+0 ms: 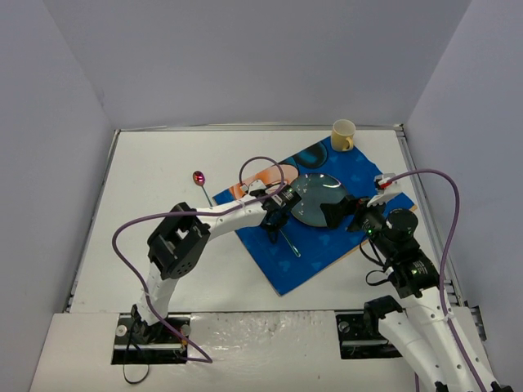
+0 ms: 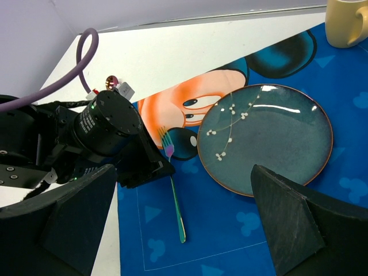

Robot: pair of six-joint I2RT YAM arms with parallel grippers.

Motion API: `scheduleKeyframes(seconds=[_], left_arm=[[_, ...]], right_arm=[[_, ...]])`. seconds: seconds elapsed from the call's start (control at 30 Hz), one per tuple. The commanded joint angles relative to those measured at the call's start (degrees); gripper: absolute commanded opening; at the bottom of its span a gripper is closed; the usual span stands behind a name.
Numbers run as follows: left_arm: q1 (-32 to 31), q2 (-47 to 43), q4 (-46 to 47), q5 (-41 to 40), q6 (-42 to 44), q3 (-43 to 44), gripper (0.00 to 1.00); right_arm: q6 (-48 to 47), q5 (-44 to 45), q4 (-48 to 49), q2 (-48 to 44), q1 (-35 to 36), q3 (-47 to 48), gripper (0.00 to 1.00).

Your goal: Set the dinner table for one person

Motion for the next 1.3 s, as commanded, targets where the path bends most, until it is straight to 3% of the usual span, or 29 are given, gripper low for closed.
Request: scheduleKeyframes(seconds=[0.0, 0.37, 0.47, 0.73, 0.9, 1.03, 1.27], left_arm=[[-0.4, -1.9, 1.0, 0.4, 0.1, -0.7, 0.00], [-0.4, -2.7, 1.6, 1.5, 0.2, -2.9, 0.00], [-0.4, -2.6, 1.5, 1.6, 0.1, -3.1, 0.05], [-0.3, -3.7, 0.1, 1.6, -0.5, -3.2, 0.26], [-0.3, -7.1, 2.0, 2.0, 1.1, -3.6, 0.55], [0.6, -11.4, 1.0, 1.4, 5.6, -2.8, 0.77], [7.9, -18.1, -1.9, 1.7, 19.1, -4.3, 0.93]], right_arm=[[-0.7, 1.1, 3.0, 0.5, 0.4, 1.5, 1.00], [-0.9, 1.3, 3.0, 1.3, 0.4, 1.5, 1.00], [-1.0, 1.4, 3.1, 1.5, 0.4, 1.6, 1.00], [-1.1, 1.4, 3.1, 1.6, 0.4, 1.6, 1.00], [-1.3, 0.7, 3.0, 1.6, 0.5, 1.8, 1.00], [-1.3, 0.4, 3.0, 1.6, 0.4, 2.0, 1.00], [-1.3, 0.6, 2.9, 1.4, 0.4, 2.1, 1.00]])
